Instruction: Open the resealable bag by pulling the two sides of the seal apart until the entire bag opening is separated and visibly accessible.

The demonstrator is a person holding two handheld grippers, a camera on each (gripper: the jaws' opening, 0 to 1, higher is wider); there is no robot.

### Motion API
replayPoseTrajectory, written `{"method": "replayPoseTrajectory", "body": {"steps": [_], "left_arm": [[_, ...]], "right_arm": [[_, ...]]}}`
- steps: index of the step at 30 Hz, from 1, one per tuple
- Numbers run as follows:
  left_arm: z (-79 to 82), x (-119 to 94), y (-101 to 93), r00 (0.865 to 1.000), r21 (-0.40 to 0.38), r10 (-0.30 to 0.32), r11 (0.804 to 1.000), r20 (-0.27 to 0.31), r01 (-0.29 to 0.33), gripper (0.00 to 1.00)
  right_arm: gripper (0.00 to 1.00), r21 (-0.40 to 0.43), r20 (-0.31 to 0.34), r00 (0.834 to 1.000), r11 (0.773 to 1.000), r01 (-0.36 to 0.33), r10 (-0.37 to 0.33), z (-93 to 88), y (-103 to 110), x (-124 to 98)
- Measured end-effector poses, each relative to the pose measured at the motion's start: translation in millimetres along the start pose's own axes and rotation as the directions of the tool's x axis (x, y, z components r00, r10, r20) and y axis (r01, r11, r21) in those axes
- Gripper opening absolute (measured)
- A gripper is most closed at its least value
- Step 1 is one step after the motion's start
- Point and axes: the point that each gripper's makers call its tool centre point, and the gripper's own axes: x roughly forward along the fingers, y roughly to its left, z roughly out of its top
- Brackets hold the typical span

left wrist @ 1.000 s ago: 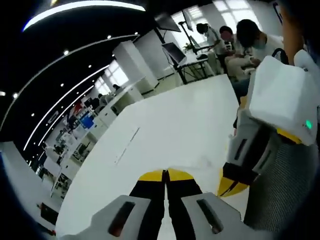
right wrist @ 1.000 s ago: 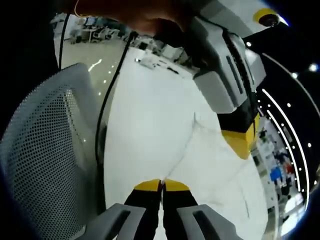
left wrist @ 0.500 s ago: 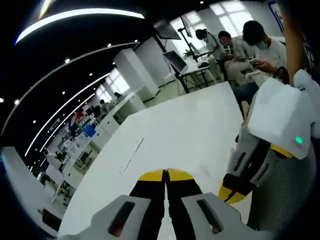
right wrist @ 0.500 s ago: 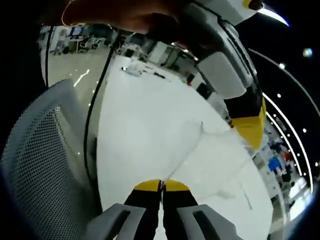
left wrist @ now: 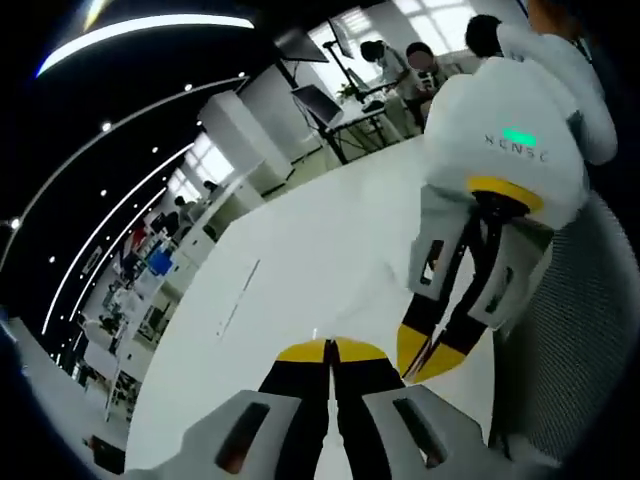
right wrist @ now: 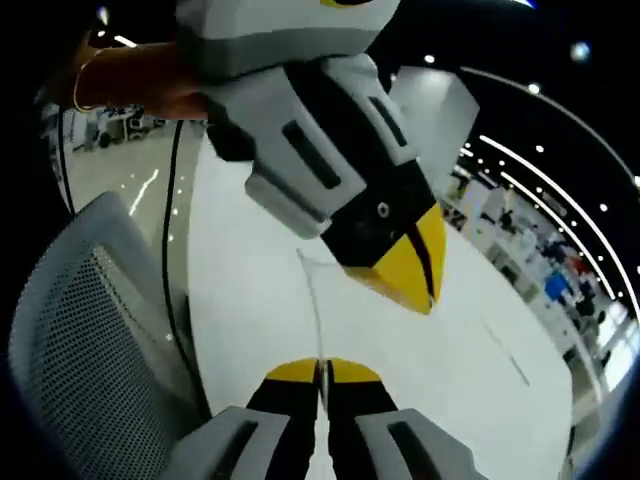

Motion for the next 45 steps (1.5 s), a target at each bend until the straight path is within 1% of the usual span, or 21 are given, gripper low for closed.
{"method": "replayPoseTrajectory", "body": {"steps": [1,3,4,5,7,12,15,18,20,22,24,25,29,34,35,38,39,43,44,45], "left_arm": [[-1.1,1,-1.7,1.000,0.000,-0.002,1.000,-0.002,0.002,0.00],[-8.7,5,-9.3,0.999,0.005,-0.016,1.000,-0.031,0.016,0.00],[-11.6,6,-11.2,0.999,0.009,-0.019,1.000,-0.042,0.019,0.00],[-13.7,8,-12.8,0.999,0.009,-0.023,1.000,-0.048,0.023,0.00],[-17.3,11,-16.5,0.998,0.010,-0.032,0.999,-0.058,0.033,0.00],[-31.2,17,-30.9,0.994,0.010,-0.059,0.998,-0.093,0.061,0.00],[-39.4,18,-36.9,0.991,0.000,-0.071,0.997,-0.110,0.072,0.00],[-48.6,21,-39.2,0.989,-0.004,-0.068,0.998,-0.132,0.068,0.00],[-54.2,23,-37.8,0.987,-0.002,-0.061,0.998,-0.147,0.061,0.00],[-58.4,25,-35.5,0.986,-0.011,-0.058,0.998,-0.154,0.057,0.00],[-64.1,27,-31.8,0.984,-0.010,-0.047,0.999,-0.172,0.046,0.00],[-67.4,28,-29.8,0.982,-0.004,-0.042,0.999,-0.184,0.042,0.00],[-74.2,33,-23.8,0.981,-0.005,-0.030,1.000,-0.192,0.030,0.00],[-82.0,42,-10.1,0.979,-0.004,-0.017,1.000,-0.203,0.016,0.00],[-83.7,45,-5.7,0.979,-0.003,-0.012,1.000,-0.205,0.012,0.00],[-88.0,54,5.2,0.977,0.000,-0.005,1.000,-0.213,0.005,0.00],[-90.3,57,8.5,0.976,0.002,-0.005,1.000,-0.217,0.006,0.00],[-96.7,66,19.5,0.973,0.016,0.005,1.000,-0.230,-0.001,0.00],[-97.1,68,21.8,0.973,0.015,0.005,1.000,-0.229,-0.001,0.00],[-98.4,70,24.4,0.973,0.017,0.003,1.000,-0.229,0.001,0.00]], "right_arm": [[0.00,0.001,0.000,1.000,1.000,-0.001,0.001,-0.1,0,0],[0.00,0.009,-0.003,1.000,1.000,-0.017,0.017,-0.7,5,0],[0.00,0.025,-0.010,0.999,0.999,-0.036,0.036,-2.4,9,0],[0.01,0.032,-0.013,0.999,0.999,-0.041,0.042,-3.2,10,-1],[0.01,0.071,-0.023,0.998,0.996,-0.056,0.058,-7.1,15,-3],[0.02,0.169,-0.022,0.998,0.984,-0.050,0.054,-17.1,19,-18],[0.02,0.202,-0.021,0.998,0.978,-0.046,0.051,-22.3,18,-27],[0.04,0.216,-0.032,0.998,0.975,-0.042,0.050,-29.6,18,-35],[0.05,0.222,-0.043,0.998,0.974,-0.035,0.046,-34.6,17,-40],[0.08,0.252,-0.054,0.998,0.968,-0.014,0.028,-39.7,13,-46],[0.11,0.292,-0.047,0.999,0.956,0.016,-0.002,-41.6,8,-51],[0.12,0.324,-0.047,0.999,0.945,0.042,-0.029,-43.8,4,-56],[0.22,0.375,-0.056,0.996,0.923,0.090,-0.075,-52.9,-4,-69],[0.23,0.420,-0.080,0.992,0.899,0.124,-0.100,-64.6,-8,-81],[0.23,0.435,-0.082,0.991,0.890,0.134,-0.109,-66.3,-10,-83],[0.24,0.470,-0.083,0.989,0.870,0.151,-0.126,-69.3,-14,-86],[0.25,0.489,-0.084,0.988,0.859,0.155,-0.131,-70.0,-15,-85],[0.28,0.513,-0.086,0.989,0.845,0.151,-0.124,-72.6,-12,-83],[0.29,0.521,-0.088,0.989,0.840,0.151,-0.123,-73.2,-12,-83],[0.30,0.537,-0.086,0.989,0.831,0.148,-0.121,-73.1,-11,-82]]}}
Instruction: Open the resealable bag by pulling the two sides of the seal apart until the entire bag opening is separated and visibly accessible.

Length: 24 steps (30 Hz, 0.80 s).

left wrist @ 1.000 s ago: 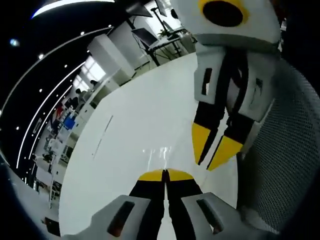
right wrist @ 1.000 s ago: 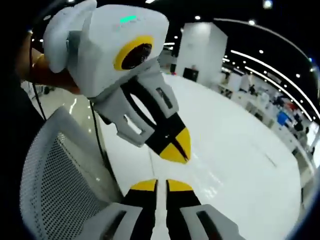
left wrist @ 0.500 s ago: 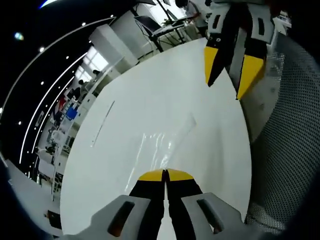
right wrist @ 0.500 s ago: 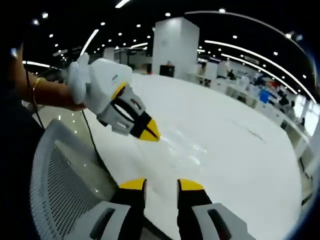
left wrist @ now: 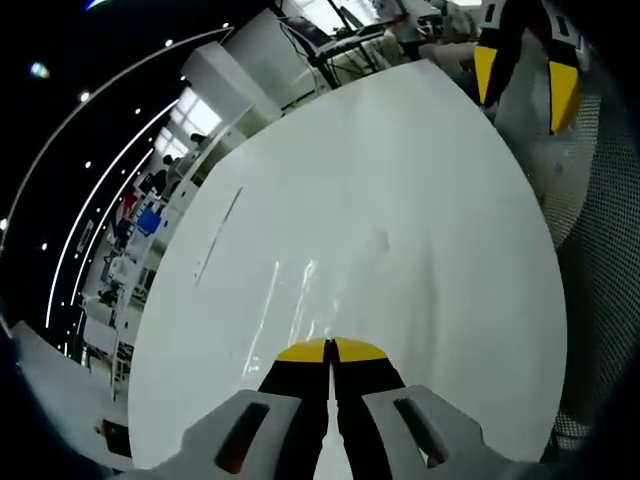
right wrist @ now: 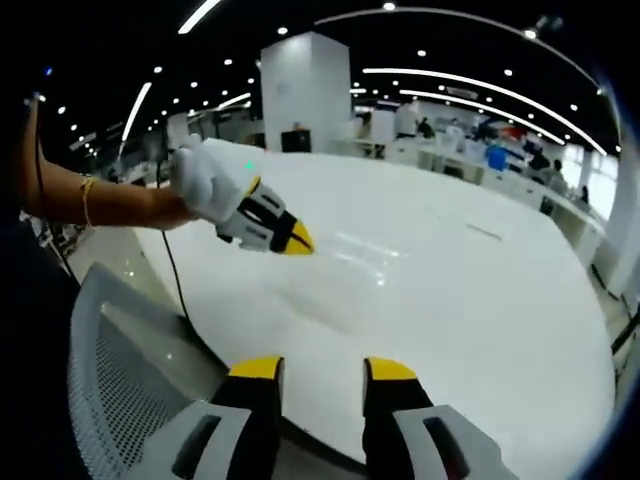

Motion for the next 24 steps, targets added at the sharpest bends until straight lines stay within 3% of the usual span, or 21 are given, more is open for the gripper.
{"method": "replayPoseTrajectory", "body": {"steps": [6,13,24], "left_arm": [[-6.2,15,14.6,1.000,0.009,0.006,1.000,-0.005,-0.006,0.00],[-7.7,36,35.2,1.000,0.013,0.010,1.000,-0.018,-0.009,0.00],[-9.5,69,63.0,0.998,0.010,0.041,0.999,-0.042,-0.040,0.00]], "right_arm": [[0.37,0.040,0.019,1.000,0.999,-0.009,0.008,2.8,4,1],[0.37,0.026,-0.040,0.999,1.000,-0.003,0.004,-9.3,1,3],[0.41,0.093,-0.009,1.000,0.995,0.025,-0.024,-4.4,-11,5]]}}
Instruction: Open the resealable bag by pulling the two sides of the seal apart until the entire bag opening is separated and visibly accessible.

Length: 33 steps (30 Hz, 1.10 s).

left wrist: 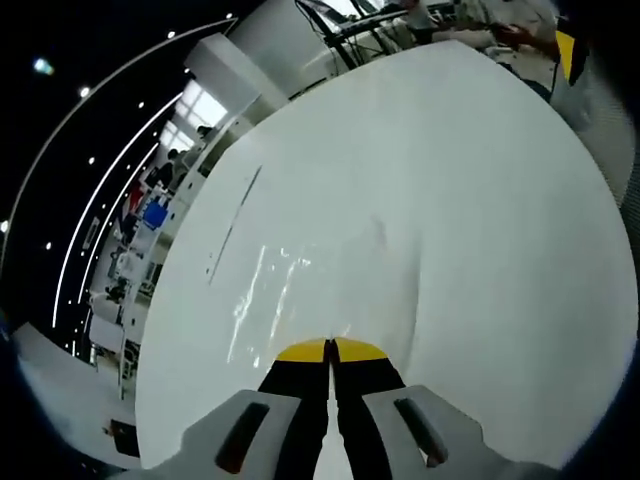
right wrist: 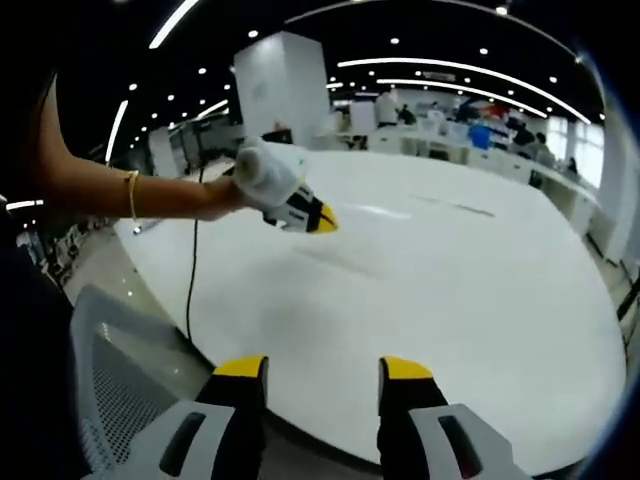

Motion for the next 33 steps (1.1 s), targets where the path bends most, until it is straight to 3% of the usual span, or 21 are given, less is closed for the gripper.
{"method": "replayPoseTrajectory", "body": {"steps": [6,9,14,22,29,33], "left_arm": [[1.8,22,12.6,1.000,-0.009,0.002,1.000,-0.006,-0.002,0.00],[-0.7,33,13.5,1.000,0.048,-0.013,0.999,-0.021,0.014,0.00],[-0.5,44,17.0,0.999,0.059,-0.030,0.998,-0.024,0.032,0.00],[0.6,51,18.3,0.999,0.003,-0.048,0.999,-0.016,0.048,0.01],[6.4,41,6.7,0.996,-0.029,-0.089,0.996,0.003,0.089,0.20],[9.0,31,1.2,0.995,-0.041,-0.093,0.995,0.020,0.094,0.25]], "right_arm": [[0.41,0.012,-0.014,1.000,1.000,-0.008,0.009,-3.6,2,2],[0.41,0.020,-0.023,1.000,1.000,-0.003,0.004,-6.6,-1,3],[0.42,0.042,-0.024,1.000,0.999,0.017,-0.016,-9.2,-9,0],[0.41,0.068,-0.014,0.999,0.997,0.039,-0.039,-8.3,-16,-4],[0.41,0.077,-0.006,0.999,0.996,0.035,-0.034,-6.2,-14,-4],[0.42,0.074,0.008,0.999,0.997,0.031,-0.032,-1.7,-11,-4]]}}
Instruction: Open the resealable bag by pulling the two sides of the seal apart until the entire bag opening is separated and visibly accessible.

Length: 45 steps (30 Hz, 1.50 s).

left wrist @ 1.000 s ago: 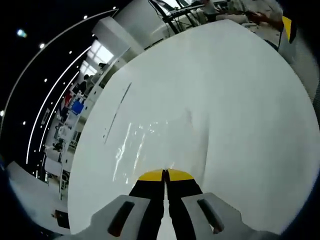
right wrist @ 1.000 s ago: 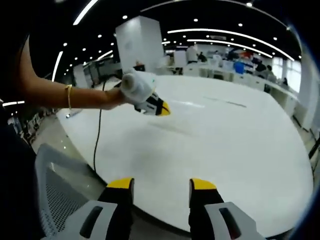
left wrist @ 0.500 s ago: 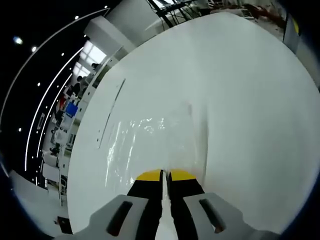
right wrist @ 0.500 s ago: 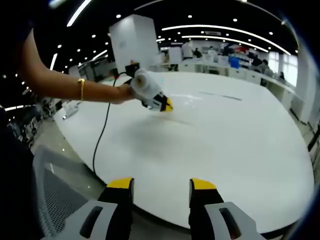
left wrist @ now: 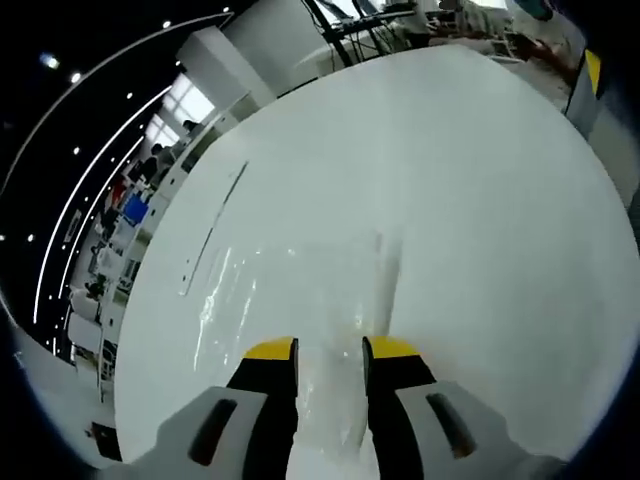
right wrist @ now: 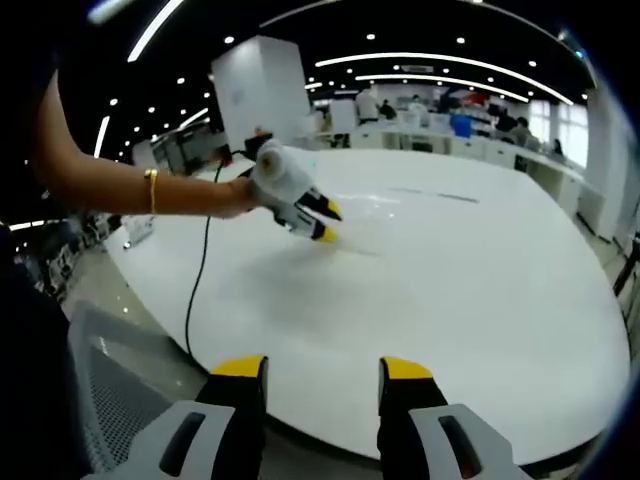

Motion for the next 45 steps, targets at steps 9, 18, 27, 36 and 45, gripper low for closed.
{"method": "replayPoseTrajectory", "body": {"steps": [9,18,27,36,45], "left_arm": [[9.6,-35,-2.4,0.997,-0.103,0.020,0.995,0.071,-0.013,0.36],[6.0,-78,-10.5,0.995,-0.147,0.046,0.989,0.092,-0.032,0.39],[4.3,-132,-23.5,0.978,-0.309,0.120,0.949,0.170,-0.063,0.53],[1.8,-179,-36.3,0.962,-0.383,0.199,0.917,0.187,-0.115,0.52],[-0.5,-214,-58.2,0.954,-0.416,0.230,0.899,0.191,-0.133,0.53]], "right_arm": [[0.43,-0.017,0.026,1.000,1.000,-0.005,0.006,5.7,3,-3],[0.44,-0.063,0.073,0.996,0.996,0.062,-0.057,19.3,-17,-13],[0.46,-0.093,0.100,0.991,0.991,0.098,-0.089,25.7,-22,-22],[0.47,-0.114,0.134,0.988,0.990,0.086,-0.071,32.6,-12,-28],[0.48,-0.139,0.139,0.989,0.988,0.067,-0.048,33.1,-3,-32]]}}
